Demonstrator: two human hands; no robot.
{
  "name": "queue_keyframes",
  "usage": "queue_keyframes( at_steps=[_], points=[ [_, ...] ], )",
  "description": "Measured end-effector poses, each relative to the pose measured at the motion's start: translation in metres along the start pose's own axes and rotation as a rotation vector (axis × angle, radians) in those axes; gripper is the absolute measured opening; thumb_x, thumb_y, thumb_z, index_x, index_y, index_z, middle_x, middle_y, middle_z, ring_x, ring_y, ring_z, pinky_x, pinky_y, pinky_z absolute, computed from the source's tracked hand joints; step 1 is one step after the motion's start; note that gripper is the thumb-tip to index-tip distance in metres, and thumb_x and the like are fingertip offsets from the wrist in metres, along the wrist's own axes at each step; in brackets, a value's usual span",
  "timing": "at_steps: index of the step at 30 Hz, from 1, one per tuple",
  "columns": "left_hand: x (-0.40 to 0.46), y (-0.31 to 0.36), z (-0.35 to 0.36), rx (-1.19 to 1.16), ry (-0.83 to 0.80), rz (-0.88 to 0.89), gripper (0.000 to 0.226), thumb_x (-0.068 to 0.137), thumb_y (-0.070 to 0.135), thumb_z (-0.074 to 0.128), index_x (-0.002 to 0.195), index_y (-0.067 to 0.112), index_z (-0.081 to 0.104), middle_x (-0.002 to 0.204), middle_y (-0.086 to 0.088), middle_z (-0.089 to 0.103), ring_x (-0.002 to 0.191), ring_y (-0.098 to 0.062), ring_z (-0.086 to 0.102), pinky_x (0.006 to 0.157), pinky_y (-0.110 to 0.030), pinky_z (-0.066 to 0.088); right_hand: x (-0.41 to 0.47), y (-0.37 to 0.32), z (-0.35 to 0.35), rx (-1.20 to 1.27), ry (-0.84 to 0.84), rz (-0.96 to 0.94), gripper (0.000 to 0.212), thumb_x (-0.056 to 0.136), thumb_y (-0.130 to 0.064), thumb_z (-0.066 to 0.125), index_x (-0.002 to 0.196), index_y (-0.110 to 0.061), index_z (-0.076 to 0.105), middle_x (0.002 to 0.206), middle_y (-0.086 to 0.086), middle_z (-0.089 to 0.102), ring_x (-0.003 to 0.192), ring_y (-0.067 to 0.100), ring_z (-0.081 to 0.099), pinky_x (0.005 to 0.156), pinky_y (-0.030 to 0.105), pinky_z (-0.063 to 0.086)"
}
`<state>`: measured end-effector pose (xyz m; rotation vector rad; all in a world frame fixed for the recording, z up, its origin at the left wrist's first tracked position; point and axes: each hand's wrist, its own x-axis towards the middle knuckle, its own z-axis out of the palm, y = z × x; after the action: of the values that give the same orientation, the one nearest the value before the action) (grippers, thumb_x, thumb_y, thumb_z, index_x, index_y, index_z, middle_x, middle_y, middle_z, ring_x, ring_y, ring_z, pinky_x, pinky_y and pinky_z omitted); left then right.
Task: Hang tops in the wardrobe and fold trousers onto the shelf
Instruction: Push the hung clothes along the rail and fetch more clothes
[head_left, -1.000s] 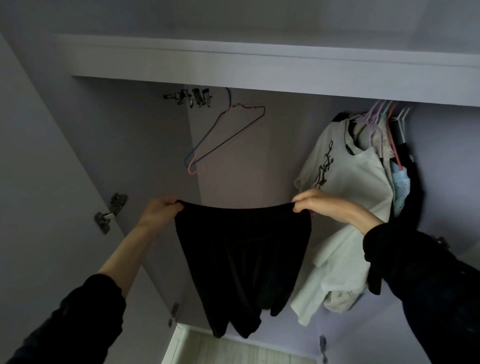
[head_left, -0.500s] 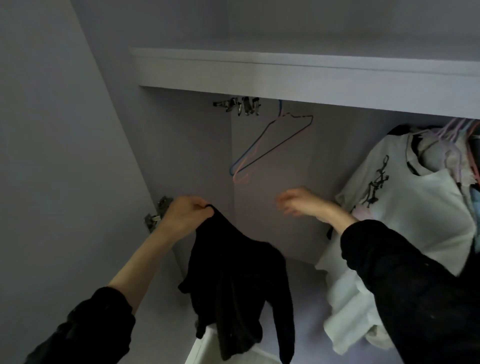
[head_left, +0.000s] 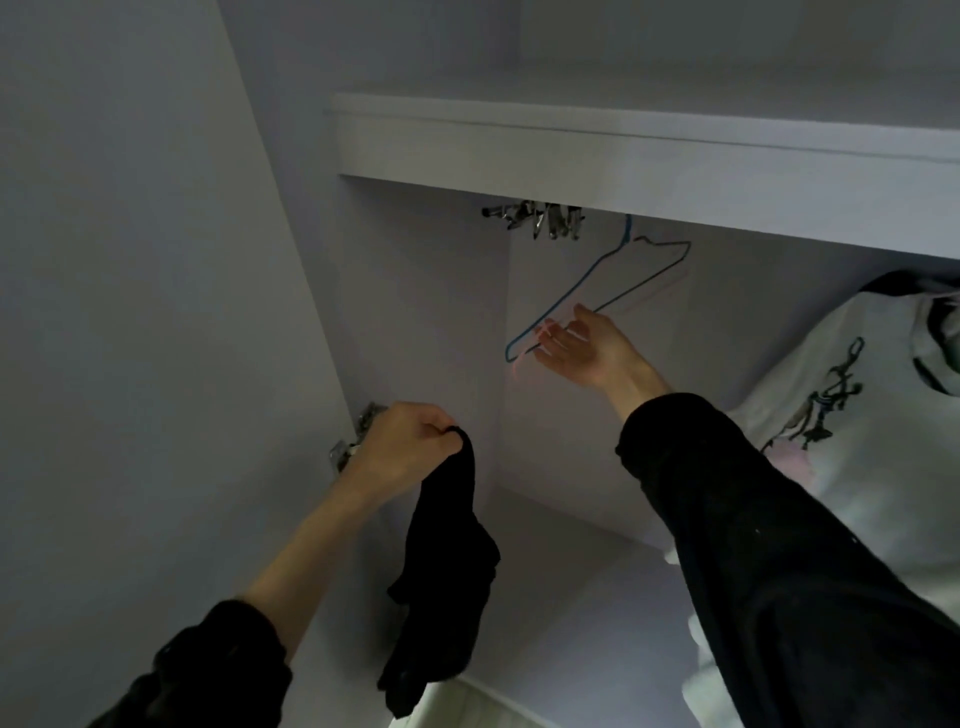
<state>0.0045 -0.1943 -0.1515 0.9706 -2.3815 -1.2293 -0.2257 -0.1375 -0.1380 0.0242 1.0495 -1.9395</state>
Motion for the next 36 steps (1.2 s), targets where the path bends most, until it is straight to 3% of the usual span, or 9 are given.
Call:
queue_keyframes(
  at_steps=[4, 6, 8, 13, 18, 23, 29, 33, 36],
  points=[
    [0.001, -0.006, 0.001, -0.014, 0.002, -0.027, 0.019, 0.08, 0.006, 0.063, 0.07, 0.023, 0.065, 0.07, 0.003, 0.067, 0.069, -0.011, 0.061, 0.068, -0.018, 0.046, -0.001, -0.001, 0.005, 0.096, 0.076, -0.069, 0.029, 0.099, -0.017, 0.045, 0.073, -0.006, 0.046, 0.068, 0.007, 0.043, 0.056, 0.017, 0.045, 0.058, 0.028, 0.046],
    [0.0, -0.005, 0.004, -0.011, 0.002, -0.039, 0.014, 0.081, 0.008, 0.063, 0.075, 0.02, 0.067, 0.072, 0.003, 0.068, 0.072, -0.011, 0.062, 0.071, -0.019, 0.048, -0.004, -0.007, 0.002, 0.085, 0.096, -0.119, 0.024, 0.096, -0.007, 0.044, 0.072, -0.007, 0.045, 0.061, 0.006, 0.044, 0.039, 0.012, 0.041, 0.038, 0.019, 0.036],
    [-0.002, -0.003, 0.009, -0.008, 0.006, -0.027, 0.013, 0.081, 0.007, 0.063, 0.076, 0.018, 0.068, 0.075, 0.0, 0.069, 0.074, -0.014, 0.063, 0.075, -0.023, 0.049, -0.009, -0.015, -0.005, -0.057, 0.149, -0.184, 0.022, 0.096, -0.007, 0.04, 0.075, -0.012, 0.047, 0.059, 0.002, 0.044, 0.028, 0.007, 0.031, 0.03, 0.014, 0.021],
    [-0.005, 0.005, 0.018, 0.005, 0.002, 0.046, 0.019, 0.084, 0.006, 0.061, 0.072, 0.022, 0.063, 0.07, 0.002, 0.064, 0.069, -0.012, 0.06, 0.066, -0.017, 0.046, -0.029, -0.025, -0.024, -0.391, 0.313, -0.354, 0.037, 0.094, -0.001, 0.024, 0.082, -0.019, 0.054, 0.067, 0.001, 0.046, 0.036, 0.006, 0.029, 0.031, 0.014, 0.018],
    [-0.011, 0.011, 0.034, 0.005, 0.013, 0.121, 0.027, 0.083, 0.002, 0.062, 0.069, 0.025, 0.063, 0.064, 0.014, 0.061, 0.06, 0.001, 0.056, 0.066, -0.016, 0.043, -0.05, -0.04, -0.049, -0.393, 0.31, -0.437, 0.021, 0.093, -0.009, 0.045, 0.076, -0.018, 0.054, 0.062, -0.001, 0.044, 0.03, 0.003, 0.027, 0.031, 0.015, 0.017],
    [-0.017, 0.018, 0.048, 0.139, 0.069, 0.221, 0.011, 0.082, 0.002, 0.064, 0.088, 0.007, 0.071, 0.072, 0.007, 0.05, 0.064, 0.0, 0.048, 0.061, -0.003, 0.034, -0.065, -0.041, -0.087, -0.505, 0.439, -0.468, 0.028, 0.095, -0.025, 0.054, 0.069, -0.018, 0.045, 0.059, 0.0, 0.039, 0.038, 0.007, 0.03, 0.032, 0.013, 0.019],
    [-0.025, 0.02, 0.068, 0.049, 0.055, 0.138, 0.016, 0.082, 0.002, 0.063, 0.084, 0.016, 0.069, 0.076, -0.001, 0.064, 0.075, -0.013, 0.059, 0.072, -0.014, 0.043, -0.09, -0.007, -0.159, -0.635, 0.635, -0.384, 0.036, 0.093, -0.037, 0.055, 0.066, -0.016, 0.044, 0.056, 0.002, 0.041, 0.04, 0.014, 0.034, 0.037, 0.02, 0.024],
    [-0.031, 0.018, 0.083, -0.002, 0.051, 0.06, 0.018, 0.084, 0.001, 0.061, 0.094, 0.01, 0.073, 0.085, 0.002, 0.067, 0.079, -0.011, 0.059, 0.076, -0.021, 0.043, -0.113, 0.026, -0.215, -0.769, 0.809, -0.213, 0.035, 0.094, -0.036, 0.051, 0.08, -0.004, 0.058, 0.078, 0.014, 0.059, 0.061, 0.027, 0.049, 0.048, 0.027, 0.038],
    [-0.037, 0.009, 0.1, -0.031, 0.023, -0.01, 0.018, 0.083, -0.002, 0.06, 0.092, 0.007, 0.072, 0.082, -0.004, 0.067, 0.075, -0.015, 0.057, 0.076, -0.027, 0.045, -0.142, 0.053, -0.252, -0.615, 0.809, -0.254, 0.049, 0.093, -0.03, 0.056, 0.05, -0.01, 0.042, 0.045, 0.004, 0.044, 0.046, 0.022, 0.035, 0.047, 0.028, 0.029]
  ],
)
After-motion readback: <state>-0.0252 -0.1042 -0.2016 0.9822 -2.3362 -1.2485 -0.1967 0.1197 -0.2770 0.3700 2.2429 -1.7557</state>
